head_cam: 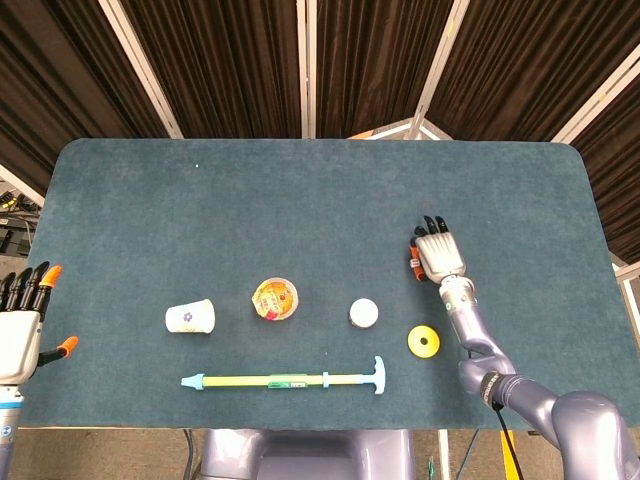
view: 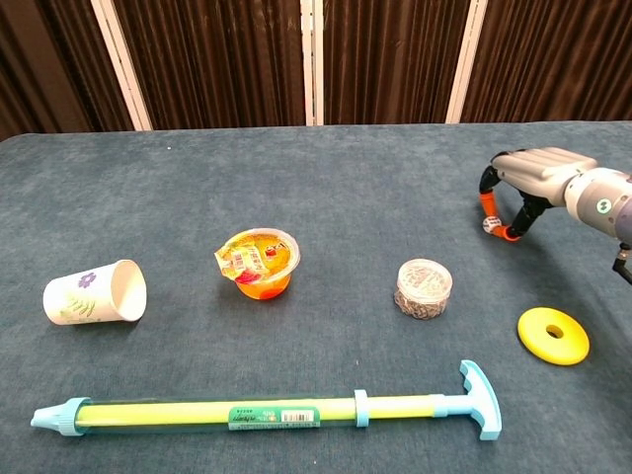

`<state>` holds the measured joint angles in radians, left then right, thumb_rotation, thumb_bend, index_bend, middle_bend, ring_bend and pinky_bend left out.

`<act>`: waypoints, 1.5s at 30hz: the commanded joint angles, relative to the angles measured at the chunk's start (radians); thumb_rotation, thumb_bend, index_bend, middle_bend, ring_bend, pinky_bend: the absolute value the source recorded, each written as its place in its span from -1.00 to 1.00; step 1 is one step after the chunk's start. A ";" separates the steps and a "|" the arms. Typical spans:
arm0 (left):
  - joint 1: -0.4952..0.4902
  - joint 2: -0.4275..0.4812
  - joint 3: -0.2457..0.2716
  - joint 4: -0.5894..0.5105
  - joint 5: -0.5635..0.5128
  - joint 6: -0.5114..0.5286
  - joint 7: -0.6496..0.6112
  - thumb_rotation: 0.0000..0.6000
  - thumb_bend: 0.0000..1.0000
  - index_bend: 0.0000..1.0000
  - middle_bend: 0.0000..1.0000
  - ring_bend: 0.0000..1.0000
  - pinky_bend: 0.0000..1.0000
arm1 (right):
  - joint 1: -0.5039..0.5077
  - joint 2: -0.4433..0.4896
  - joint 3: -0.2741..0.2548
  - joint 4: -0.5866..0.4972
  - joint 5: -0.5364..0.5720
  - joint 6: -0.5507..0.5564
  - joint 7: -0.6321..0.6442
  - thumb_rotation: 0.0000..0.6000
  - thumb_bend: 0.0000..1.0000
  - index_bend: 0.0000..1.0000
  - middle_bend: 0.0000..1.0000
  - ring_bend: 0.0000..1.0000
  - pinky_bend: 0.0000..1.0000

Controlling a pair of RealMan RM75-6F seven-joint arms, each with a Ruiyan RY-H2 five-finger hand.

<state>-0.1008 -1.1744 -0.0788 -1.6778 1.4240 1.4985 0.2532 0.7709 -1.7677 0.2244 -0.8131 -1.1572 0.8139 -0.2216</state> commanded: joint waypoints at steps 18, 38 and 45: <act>0.008 0.010 0.005 -0.010 0.019 0.019 -0.015 1.00 -0.91 -1.00 -1.00 -1.00 -1.00 | -0.139 0.323 0.022 -0.520 -0.019 0.281 -0.135 1.00 -0.38 0.15 -0.57 -1.00 -1.00; 0.022 0.016 0.031 -0.047 0.096 0.061 0.008 1.00 -0.91 -1.00 -1.00 -1.00 -1.00 | -0.359 0.512 -0.063 -0.775 -0.065 0.488 -0.058 1.00 -0.59 -0.48 -0.90 -1.00 -1.00; 0.034 0.023 0.044 -0.053 0.126 0.080 -0.002 1.00 -0.92 -1.00 -1.00 -1.00 -1.00 | -0.482 0.537 -0.129 -0.759 -0.139 0.598 0.081 1.00 -0.59 -0.54 -0.98 -1.00 -1.00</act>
<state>-0.0686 -1.1526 -0.0366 -1.7296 1.5474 1.5761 0.2534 0.3326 -1.2394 0.1253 -1.5860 -1.2629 1.3721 -0.1885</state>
